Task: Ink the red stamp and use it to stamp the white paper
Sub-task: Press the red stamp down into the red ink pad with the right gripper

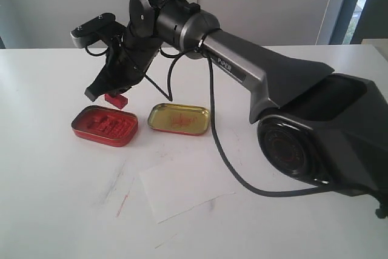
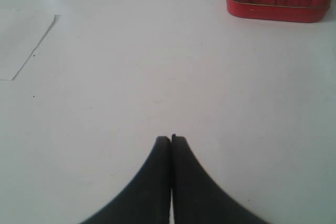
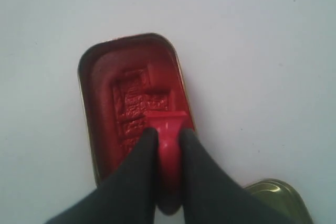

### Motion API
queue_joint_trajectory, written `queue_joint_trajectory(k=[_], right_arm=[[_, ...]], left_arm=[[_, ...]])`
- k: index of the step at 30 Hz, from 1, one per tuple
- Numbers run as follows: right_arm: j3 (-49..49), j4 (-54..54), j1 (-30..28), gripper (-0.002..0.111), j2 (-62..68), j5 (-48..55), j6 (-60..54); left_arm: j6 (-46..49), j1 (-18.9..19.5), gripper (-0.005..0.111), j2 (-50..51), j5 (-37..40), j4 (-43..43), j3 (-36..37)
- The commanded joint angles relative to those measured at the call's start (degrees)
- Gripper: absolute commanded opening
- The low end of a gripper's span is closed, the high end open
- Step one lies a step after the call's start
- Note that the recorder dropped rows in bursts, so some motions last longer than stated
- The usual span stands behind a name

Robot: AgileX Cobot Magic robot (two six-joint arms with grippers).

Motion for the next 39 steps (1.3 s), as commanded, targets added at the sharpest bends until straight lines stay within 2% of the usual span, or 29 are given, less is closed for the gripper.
queue_joint_trajectory(k=[1, 39], right_arm=[[-2.1, -1.1, 0.7, 0.0, 1.7, 1.6, 1.4], [-2.1, -4.7, 2.3, 0.0, 9.0, 0.1, 1.4]], left_arm=[[0.0, 0.1, 0.0, -0.2, 0.6, -0.2, 0.4], [0.0, 0.1, 0.0, -0.2, 0.6, -0.2, 0.4]])
